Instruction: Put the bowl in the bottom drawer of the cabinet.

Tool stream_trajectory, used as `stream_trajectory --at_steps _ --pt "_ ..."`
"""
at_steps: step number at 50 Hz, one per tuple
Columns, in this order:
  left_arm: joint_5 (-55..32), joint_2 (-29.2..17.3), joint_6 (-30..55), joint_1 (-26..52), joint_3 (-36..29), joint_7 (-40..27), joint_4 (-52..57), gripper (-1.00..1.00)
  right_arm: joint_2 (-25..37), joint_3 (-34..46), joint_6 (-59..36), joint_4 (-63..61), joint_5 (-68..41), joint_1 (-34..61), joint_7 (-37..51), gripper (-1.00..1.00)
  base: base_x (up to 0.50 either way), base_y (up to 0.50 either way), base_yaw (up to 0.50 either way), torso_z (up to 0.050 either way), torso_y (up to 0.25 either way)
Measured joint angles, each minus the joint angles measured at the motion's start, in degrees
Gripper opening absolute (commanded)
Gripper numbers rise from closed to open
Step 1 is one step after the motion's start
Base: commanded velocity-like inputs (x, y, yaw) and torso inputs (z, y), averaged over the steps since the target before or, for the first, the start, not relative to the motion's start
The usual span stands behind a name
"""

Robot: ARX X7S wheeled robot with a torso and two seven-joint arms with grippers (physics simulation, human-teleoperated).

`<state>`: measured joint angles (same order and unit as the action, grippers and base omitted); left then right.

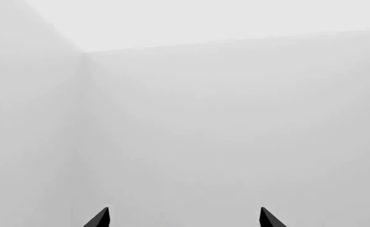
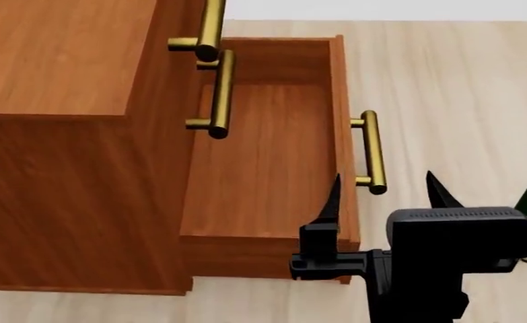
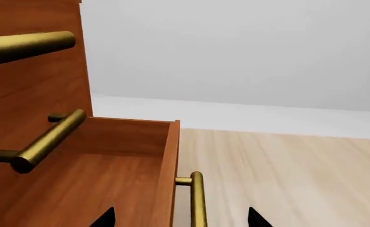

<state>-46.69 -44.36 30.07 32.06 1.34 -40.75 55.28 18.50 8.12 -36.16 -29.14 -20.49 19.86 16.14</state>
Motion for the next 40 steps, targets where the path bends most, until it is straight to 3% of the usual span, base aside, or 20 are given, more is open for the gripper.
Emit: stream_trajectory --at_steps 14,40 --pt "0.0 -0.3 -0.6 -0.5 -0.1 -0.1 0.0 1.00 0.2 0.2 0.2 0.0 -0.2 -0.2 0.2 1.00 0.00 0.00 0.00 0.000 -0.110" --pt "-0.3 -0.5 -0.7 0.2 -0.8 -1.0 -0.1 1.00 1.6 -0.5 -3.7 -4.4 -1.5 0.6 2.1 1.00 0.00 0.00 0.00 0.000 0.000"
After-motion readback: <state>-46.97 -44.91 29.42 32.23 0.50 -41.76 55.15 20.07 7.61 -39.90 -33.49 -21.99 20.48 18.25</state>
